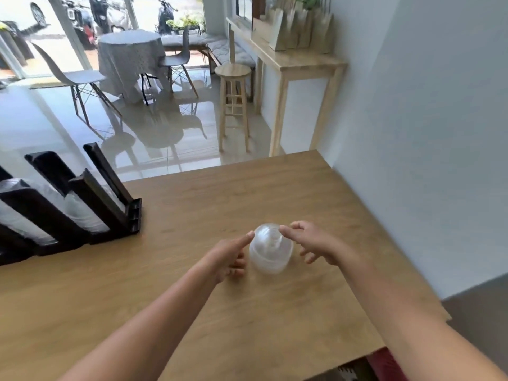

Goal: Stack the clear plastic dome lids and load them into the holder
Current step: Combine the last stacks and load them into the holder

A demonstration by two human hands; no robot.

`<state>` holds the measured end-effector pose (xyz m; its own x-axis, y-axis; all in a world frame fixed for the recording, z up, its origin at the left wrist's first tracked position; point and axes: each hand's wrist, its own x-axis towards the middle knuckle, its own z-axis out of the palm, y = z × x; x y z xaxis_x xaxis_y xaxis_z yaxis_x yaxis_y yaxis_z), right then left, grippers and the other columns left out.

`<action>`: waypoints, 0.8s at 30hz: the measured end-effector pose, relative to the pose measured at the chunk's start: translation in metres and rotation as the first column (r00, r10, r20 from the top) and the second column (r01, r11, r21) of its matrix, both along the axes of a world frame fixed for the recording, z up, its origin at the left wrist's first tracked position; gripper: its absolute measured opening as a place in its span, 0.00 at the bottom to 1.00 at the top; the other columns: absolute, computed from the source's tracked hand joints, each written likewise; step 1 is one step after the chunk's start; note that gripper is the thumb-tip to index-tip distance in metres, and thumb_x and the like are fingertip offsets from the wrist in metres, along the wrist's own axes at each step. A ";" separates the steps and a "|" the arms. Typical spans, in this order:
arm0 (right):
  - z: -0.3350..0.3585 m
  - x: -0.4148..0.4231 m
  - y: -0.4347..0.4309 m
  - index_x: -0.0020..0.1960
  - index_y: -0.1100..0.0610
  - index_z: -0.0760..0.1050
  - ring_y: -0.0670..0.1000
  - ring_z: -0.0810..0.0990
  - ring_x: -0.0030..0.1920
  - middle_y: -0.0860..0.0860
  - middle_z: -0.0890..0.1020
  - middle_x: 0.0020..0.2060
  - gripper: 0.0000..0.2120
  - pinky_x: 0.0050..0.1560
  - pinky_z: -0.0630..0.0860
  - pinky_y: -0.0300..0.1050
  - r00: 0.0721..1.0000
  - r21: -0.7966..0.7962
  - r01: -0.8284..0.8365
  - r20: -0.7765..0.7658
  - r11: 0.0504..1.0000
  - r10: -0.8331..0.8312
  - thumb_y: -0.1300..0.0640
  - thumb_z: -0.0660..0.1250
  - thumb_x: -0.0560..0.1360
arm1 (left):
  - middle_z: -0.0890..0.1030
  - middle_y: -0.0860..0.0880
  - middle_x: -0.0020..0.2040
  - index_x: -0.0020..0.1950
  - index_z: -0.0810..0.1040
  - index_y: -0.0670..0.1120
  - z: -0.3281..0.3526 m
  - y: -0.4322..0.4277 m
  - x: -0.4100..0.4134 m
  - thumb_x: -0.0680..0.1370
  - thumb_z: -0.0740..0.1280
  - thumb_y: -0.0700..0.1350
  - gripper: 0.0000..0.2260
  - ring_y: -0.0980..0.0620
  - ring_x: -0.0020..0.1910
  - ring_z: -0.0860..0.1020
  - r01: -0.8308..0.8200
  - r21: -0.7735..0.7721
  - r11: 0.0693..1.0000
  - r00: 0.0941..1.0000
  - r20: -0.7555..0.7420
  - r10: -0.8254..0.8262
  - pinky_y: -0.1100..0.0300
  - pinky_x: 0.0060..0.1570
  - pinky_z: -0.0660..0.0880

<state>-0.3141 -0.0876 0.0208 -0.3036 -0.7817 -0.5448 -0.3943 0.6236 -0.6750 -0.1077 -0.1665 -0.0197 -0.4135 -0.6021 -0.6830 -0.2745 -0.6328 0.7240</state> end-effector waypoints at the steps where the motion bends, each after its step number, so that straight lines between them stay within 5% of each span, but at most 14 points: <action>1: -0.006 0.001 0.002 0.72 0.50 0.65 0.52 0.80 0.49 0.49 0.76 0.62 0.38 0.37 0.79 0.45 0.999 -0.014 0.012 0.030 1.000 -0.012 0.30 0.65 0.69 | 0.65 0.50 0.34 0.48 0.72 0.46 0.000 0.000 -0.003 0.70 0.73 0.62 0.21 0.52 0.29 0.63 0.010 -0.001 1.000 1.000 0.016 -0.010 0.58 0.32 0.65; 7: -0.027 0.010 0.008 0.59 0.49 0.77 0.52 0.82 0.53 0.49 0.83 0.54 0.32 0.46 0.78 0.50 0.960 -0.058 0.089 0.272 0.994 -0.070 0.27 0.66 0.65 | 0.77 0.50 0.40 0.52 0.83 0.50 0.011 0.001 -0.018 0.56 0.72 0.75 0.36 0.50 0.40 0.74 0.179 0.003 0.984 0.979 0.098 -0.179 0.53 0.40 0.78; 12: -0.031 0.005 0.001 0.58 0.61 0.75 0.51 0.79 0.38 0.53 0.80 0.40 0.32 0.38 0.77 0.45 0.808 0.085 0.335 0.487 0.938 -0.333 0.32 0.62 0.73 | 0.81 0.46 0.53 0.59 0.78 0.49 0.010 0.002 -0.025 0.59 0.76 0.67 0.35 0.46 0.48 0.79 0.140 -0.012 0.990 0.982 0.127 -0.138 0.51 0.43 0.78; 15: -0.034 0.004 -0.002 0.52 0.62 0.72 0.52 0.76 0.34 0.55 0.76 0.37 0.21 0.34 0.76 0.44 0.751 0.150 0.418 0.497 0.896 -0.434 0.43 0.61 0.79 | 0.82 0.45 0.52 0.58 0.79 0.48 0.008 0.000 -0.020 0.61 0.77 0.64 0.32 0.46 0.46 0.80 0.098 -0.007 0.995 0.991 0.096 -0.096 0.46 0.49 0.80; 19: -0.036 0.008 -0.004 0.39 0.59 0.70 0.51 0.73 0.31 0.53 0.72 0.31 0.15 0.28 0.75 0.41 0.715 0.209 0.415 0.527 0.885 -0.460 0.52 0.61 0.81 | 0.81 0.43 0.52 0.59 0.79 0.46 0.005 -0.005 -0.008 0.60 0.80 0.60 0.32 0.44 0.46 0.80 0.042 0.030 0.999 0.999 0.017 -0.042 0.43 0.50 0.80; 24: -0.035 0.013 -0.005 0.43 0.59 0.72 0.51 0.73 0.32 0.53 0.70 0.33 0.10 0.25 0.76 0.40 0.729 0.221 0.348 0.548 0.911 -0.411 0.54 0.65 0.79 | 0.81 0.41 0.52 0.58 0.81 0.46 0.007 -0.011 0.008 0.59 0.81 0.59 0.32 0.44 0.44 0.82 0.036 0.028 0.999 0.999 -0.028 -0.035 0.42 0.48 0.80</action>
